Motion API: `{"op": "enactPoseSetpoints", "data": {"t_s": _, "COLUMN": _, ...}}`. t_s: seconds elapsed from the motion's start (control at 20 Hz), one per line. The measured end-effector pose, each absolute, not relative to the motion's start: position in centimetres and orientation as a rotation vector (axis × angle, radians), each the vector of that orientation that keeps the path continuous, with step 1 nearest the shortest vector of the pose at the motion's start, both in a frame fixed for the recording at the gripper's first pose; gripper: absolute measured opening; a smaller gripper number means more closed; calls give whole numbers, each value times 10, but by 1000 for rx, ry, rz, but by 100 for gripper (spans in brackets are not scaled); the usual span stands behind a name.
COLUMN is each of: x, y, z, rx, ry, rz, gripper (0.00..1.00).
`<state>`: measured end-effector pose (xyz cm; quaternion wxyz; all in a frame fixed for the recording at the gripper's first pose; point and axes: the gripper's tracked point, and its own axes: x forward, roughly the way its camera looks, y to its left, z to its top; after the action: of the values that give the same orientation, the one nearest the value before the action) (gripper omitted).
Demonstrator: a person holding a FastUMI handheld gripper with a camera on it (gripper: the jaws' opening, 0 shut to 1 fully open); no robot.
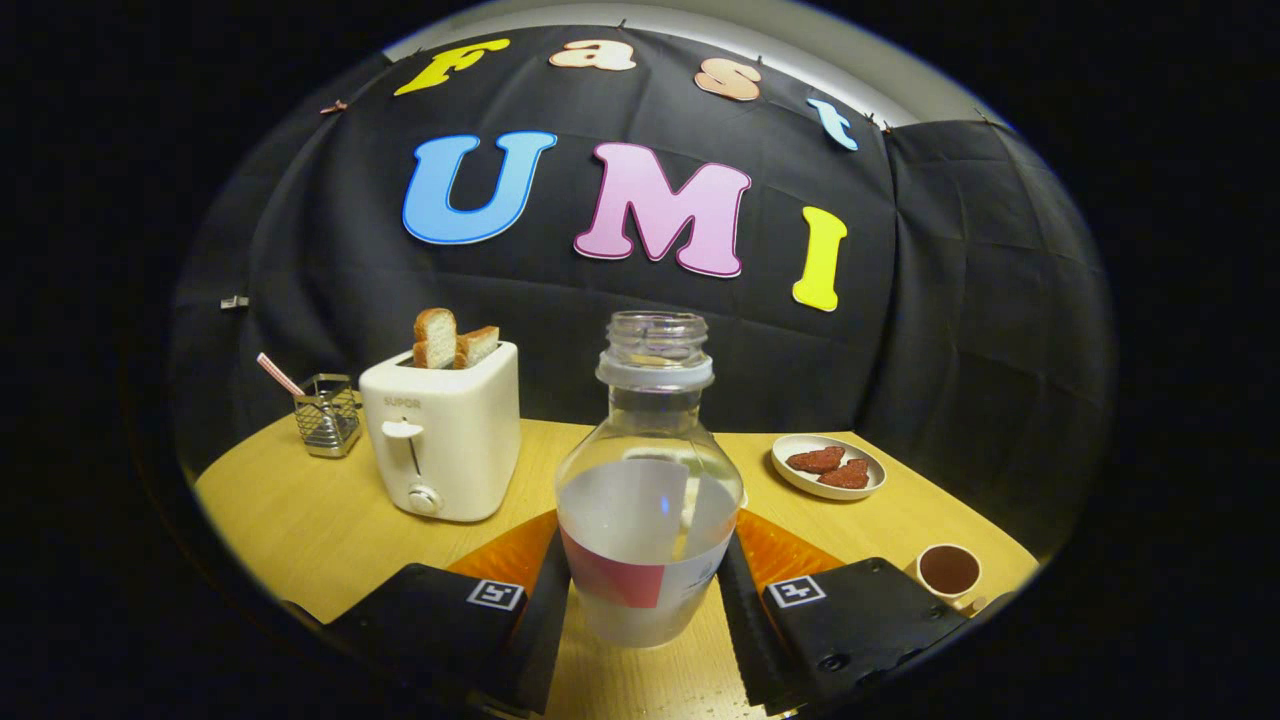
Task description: Take the bottle from table, then pour the juice into the cup, finally place the bottle on the coaster
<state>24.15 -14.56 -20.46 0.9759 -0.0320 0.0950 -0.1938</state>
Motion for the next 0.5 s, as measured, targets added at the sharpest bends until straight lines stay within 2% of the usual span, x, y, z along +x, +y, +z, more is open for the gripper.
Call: {"op": "enactPoseSetpoints", "data": {"t_s": 0.5, "x": 285, "y": -182, "z": -225, "rx": -51, "ry": 197, "rz": -453, "gripper": 73}}
